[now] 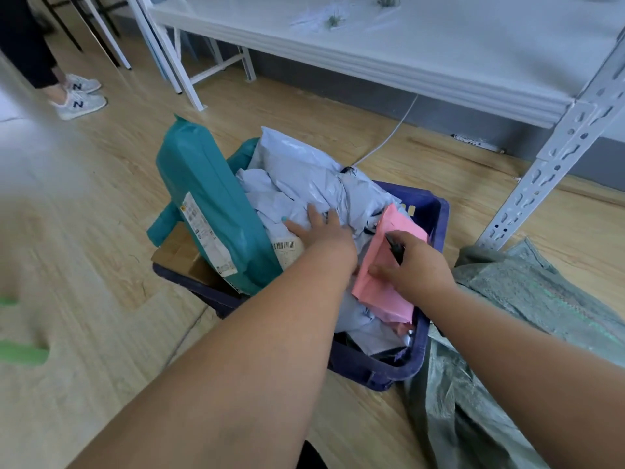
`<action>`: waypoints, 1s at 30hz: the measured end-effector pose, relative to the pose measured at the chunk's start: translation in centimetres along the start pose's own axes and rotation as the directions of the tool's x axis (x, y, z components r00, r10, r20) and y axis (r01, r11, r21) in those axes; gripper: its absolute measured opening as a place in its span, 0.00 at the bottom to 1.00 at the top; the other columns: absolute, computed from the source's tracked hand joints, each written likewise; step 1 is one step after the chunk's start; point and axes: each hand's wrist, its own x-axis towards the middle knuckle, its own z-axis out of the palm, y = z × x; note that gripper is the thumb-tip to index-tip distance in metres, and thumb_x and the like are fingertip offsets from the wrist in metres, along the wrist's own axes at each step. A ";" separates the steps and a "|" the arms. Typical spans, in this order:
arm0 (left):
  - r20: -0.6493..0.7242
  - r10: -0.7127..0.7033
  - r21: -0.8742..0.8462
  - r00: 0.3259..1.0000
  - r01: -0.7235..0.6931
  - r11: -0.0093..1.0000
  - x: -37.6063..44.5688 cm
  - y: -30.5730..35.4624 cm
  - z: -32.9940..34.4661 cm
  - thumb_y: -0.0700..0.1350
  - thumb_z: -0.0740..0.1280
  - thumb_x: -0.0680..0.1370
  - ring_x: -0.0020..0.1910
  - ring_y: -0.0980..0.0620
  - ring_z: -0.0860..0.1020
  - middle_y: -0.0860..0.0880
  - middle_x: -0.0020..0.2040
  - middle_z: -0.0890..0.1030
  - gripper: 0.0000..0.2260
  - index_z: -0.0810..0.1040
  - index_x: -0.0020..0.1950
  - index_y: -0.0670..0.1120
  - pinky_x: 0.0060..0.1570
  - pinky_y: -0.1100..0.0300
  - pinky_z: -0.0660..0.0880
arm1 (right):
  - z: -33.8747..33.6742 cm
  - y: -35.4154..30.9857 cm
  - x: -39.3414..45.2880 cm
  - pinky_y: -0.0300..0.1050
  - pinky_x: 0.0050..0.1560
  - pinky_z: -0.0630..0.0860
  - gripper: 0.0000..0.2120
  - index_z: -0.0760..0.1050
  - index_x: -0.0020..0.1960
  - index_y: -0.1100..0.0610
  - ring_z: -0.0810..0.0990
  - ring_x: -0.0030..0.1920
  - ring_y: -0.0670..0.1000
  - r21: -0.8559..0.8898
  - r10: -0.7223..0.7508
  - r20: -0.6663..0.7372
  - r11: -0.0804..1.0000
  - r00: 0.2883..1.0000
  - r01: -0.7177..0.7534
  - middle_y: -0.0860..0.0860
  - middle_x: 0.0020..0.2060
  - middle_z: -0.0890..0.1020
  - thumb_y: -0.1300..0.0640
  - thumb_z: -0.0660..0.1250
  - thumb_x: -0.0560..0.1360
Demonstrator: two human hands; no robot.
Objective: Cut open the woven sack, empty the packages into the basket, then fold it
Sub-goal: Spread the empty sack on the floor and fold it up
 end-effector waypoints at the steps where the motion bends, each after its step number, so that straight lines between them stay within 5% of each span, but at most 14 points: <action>1: -0.016 -0.005 -0.016 1.000 0.005 1.000 -0.2 0.2 0.0 0.52 0.66 0.74 0.75 0.35 0.37 0.49 0.79 0.42 0.35 0.53 0.78 0.58 0.62 0.21 0.42 | -0.2 -0.1 -0.2 0.42 0.52 0.69 0.30 0.67 0.71 0.48 0.76 0.62 0.54 0.007 -0.003 -0.007 1.000 1.000 0.003 0.49 0.64 0.77 0.50 0.73 0.72; 8: -0.382 -0.144 -0.261 0.913 0.043 0.964 -2.9 2.9 -2.0 0.50 0.61 0.76 0.76 0.43 0.50 0.47 0.76 0.59 0.24 0.65 0.72 0.52 0.72 0.39 0.39 | -2.0 2.1 -2.2 0.46 0.52 0.75 0.23 0.73 0.66 0.50 0.79 0.57 0.54 0.174 0.031 -0.157 0.985 0.987 -0.003 0.50 0.56 0.81 0.51 0.72 0.72; 13: -0.634 0.083 -0.304 0.769 -0.347 0.887 -6.1 11.9 -4.2 0.46 0.65 0.76 0.73 0.47 0.59 0.49 0.71 0.65 0.21 0.68 0.69 0.51 0.71 0.47 0.52 | -5.6 8.5 -3.1 0.49 0.49 0.77 0.19 0.76 0.61 0.55 0.80 0.52 0.55 0.186 0.201 -0.222 0.969 0.954 -0.161 0.53 0.50 0.81 0.51 0.72 0.72; 16: -0.475 0.341 -0.366 0.811 -0.535 0.762 -7.8 17.5 -1.6 0.48 0.67 0.77 0.70 0.46 0.65 0.48 0.71 0.66 0.23 0.67 0.71 0.51 0.65 0.52 0.65 | -8.0 14.3 -4.0 0.47 0.45 0.76 0.23 0.73 0.62 0.55 0.79 0.52 0.56 0.000 0.348 -0.169 0.936 0.922 -0.353 0.54 0.52 0.79 0.49 0.73 0.71; 18: -0.209 0.417 -0.583 0.885 -0.455 0.673 -8.2 19.9 1.2 0.50 0.68 0.77 0.69 0.46 0.68 0.46 0.73 0.65 0.27 0.63 0.74 0.50 0.61 0.56 0.67 | -9.0 17.9 -5.3 0.47 0.44 0.75 0.26 0.69 0.66 0.54 0.78 0.54 0.57 -0.151 0.431 -0.148 0.880 0.890 -0.451 0.56 0.59 0.76 0.50 0.73 0.71; 20: -0.024 0.401 -0.648 0.916 -0.319 0.692 -8.0 21.0 4.1 0.51 0.67 0.78 0.68 0.44 0.69 0.45 0.74 0.62 0.30 0.59 0.77 0.48 0.59 0.57 0.68 | -9.4 21.0 -6.7 0.47 0.39 0.73 0.31 0.63 0.70 0.54 0.78 0.55 0.59 -0.278 0.462 -0.186 0.821 0.867 -0.498 0.56 0.66 0.70 0.55 0.73 0.72; 23: 0.041 0.325 -0.607 0.945 -0.235 0.759 -7.7 21.8 7.5 0.51 0.67 0.78 0.67 0.43 0.70 0.45 0.74 0.62 0.32 0.56 0.77 0.48 0.59 0.55 0.71 | -9.4 24.6 -8.3 0.47 0.35 0.70 0.30 0.60 0.70 0.55 0.79 0.51 0.59 -0.349 0.492 -0.238 0.761 0.838 -0.546 0.57 0.63 0.71 0.59 0.71 0.73; 27: 0.072 0.194 -0.635 0.978 -0.105 0.766 -7.4 22.6 9.3 0.49 0.70 0.76 0.70 0.41 0.66 0.44 0.76 0.57 0.37 0.51 0.78 0.48 0.65 0.50 0.68 | -10.4 28.7 -8.8 0.43 0.31 0.67 0.10 0.70 0.57 0.57 0.73 0.36 0.56 -0.117 0.545 -0.366 0.777 0.754 -0.618 0.52 0.37 0.75 0.64 0.60 0.77; 30: -0.012 0.050 -0.627 0.999 -0.046 0.778 -6.8 23.4 9.6 0.48 0.72 0.74 0.71 0.41 0.64 0.43 0.77 0.52 0.43 0.45 0.79 0.49 0.65 0.49 0.67 | -12.2 30.3 -9.2 0.47 0.41 0.71 0.11 0.68 0.60 0.59 0.74 0.42 0.58 0.315 0.665 -0.417 0.745 0.620 -0.588 0.58 0.46 0.78 0.64 0.57 0.78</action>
